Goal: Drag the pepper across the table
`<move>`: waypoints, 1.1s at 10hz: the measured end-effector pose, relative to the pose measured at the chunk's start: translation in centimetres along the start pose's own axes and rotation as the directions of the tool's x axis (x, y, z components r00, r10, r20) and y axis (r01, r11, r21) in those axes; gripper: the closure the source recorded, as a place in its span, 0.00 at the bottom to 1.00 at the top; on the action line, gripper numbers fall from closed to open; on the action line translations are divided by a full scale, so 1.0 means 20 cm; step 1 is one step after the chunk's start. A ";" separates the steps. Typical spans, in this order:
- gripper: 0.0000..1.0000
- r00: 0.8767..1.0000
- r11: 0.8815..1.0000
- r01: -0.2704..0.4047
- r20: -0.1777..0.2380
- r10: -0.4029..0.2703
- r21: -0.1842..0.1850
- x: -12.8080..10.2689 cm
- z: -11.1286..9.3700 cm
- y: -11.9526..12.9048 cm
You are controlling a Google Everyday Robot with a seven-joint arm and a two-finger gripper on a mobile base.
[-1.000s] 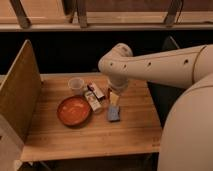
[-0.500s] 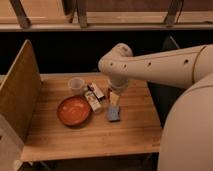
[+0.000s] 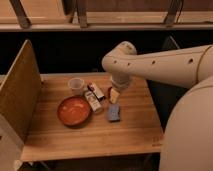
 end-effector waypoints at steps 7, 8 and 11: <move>0.20 0.944 0.952 -0.297 -0.174 0.282 -0.067 0.24 -0.10 0.23; 0.20 0.943 0.951 -0.300 -0.175 0.285 -0.070 0.23 -0.10 0.24; 0.20 0.890 0.900 -0.431 -0.194 0.412 -0.064 0.28 0.00 0.34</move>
